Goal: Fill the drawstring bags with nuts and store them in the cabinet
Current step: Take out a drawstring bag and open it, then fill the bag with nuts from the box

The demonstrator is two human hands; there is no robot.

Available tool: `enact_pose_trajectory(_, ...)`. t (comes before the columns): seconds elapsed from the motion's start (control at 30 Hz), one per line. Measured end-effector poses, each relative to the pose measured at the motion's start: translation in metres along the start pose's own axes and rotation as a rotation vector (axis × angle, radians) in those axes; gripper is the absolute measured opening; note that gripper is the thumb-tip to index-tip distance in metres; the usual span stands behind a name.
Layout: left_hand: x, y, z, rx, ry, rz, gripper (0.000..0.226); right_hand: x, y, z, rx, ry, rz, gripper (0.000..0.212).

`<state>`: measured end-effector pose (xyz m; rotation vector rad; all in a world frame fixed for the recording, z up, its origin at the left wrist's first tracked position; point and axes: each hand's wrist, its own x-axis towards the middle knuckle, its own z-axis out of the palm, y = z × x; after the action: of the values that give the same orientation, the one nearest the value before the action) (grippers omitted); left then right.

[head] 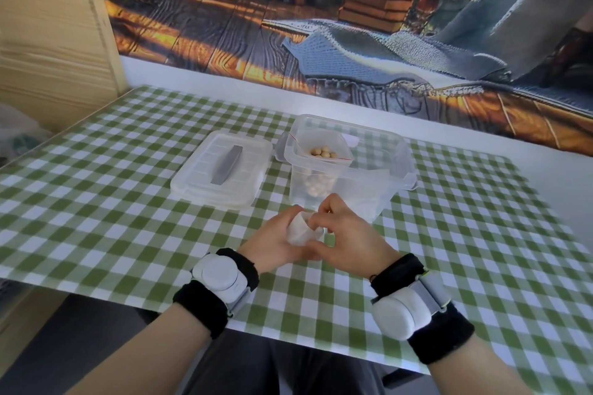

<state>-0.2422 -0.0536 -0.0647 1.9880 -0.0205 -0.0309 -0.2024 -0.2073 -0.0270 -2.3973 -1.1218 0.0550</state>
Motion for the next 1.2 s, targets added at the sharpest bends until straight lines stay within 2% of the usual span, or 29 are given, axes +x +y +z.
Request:
enact_pose_trajectory(0.2, 0.004, -0.010, -0.002, 0.043, 0.084, 0.030, 0.030, 0.002, 0.004, -0.002, 0.064, -0.015, 0.011, 0.021)
enact_pose_trajectory(0.37, 0.007, -0.010, 0.002, 0.019, 0.051, 0.051, 0.034, 0.008, 0.001, -0.002, 0.017, -0.077, 0.039, 0.033)
enact_pose_trajectory(0.5, 0.010, -0.011, 0.003, -0.055, 0.041, 0.027, 0.033, 0.009, 0.000, -0.002, 0.038, -0.106, 0.062, 0.035)
enact_pose_trajectory(0.57, 0.014, -0.012, -0.001, -0.167, 0.067, 0.001, 0.038, 0.014, -0.002, -0.016, 0.087, -0.029, 0.048, 0.031)
enact_pose_trajectory(0.67, 0.017, -0.014, -0.008, -0.313, 0.125, -0.031, 0.042, 0.034, -0.011, -0.058, 0.191, 0.274, 0.012, 0.008)
enact_pose_trajectory(0.73, 0.021, -0.016, -0.007, -0.373, 0.152, -0.050, 0.044, 0.053, -0.014, -0.085, 0.173, 0.364, 0.021, 0.007)
enact_pose_trajectory(0.8, 0.025, -0.019, -0.005, -0.408, 0.164, -0.072, 0.045, 0.079, -0.015, -0.101, 0.045, 0.259, 0.097, 0.012)
enact_pose_trajectory(1.0, 0.031, -0.026, -0.004, -0.452, 0.169, -0.070, 0.044, 0.146, 0.003, -0.081, -0.356, -0.323, 0.317, 0.024)
enact_pose_trajectory(1.07, 0.032, -0.026, -0.004, -0.460, 0.167, -0.066, 0.043, 0.151, 0.003, -0.073, -0.457, -0.427, 0.345, 0.031)
enact_pose_trajectory(1.2, 0.033, -0.032, -0.002, -0.442, 0.140, -0.073, 0.042, 0.155, -0.004, -0.071, -0.483, -0.527, 0.379, 0.025)
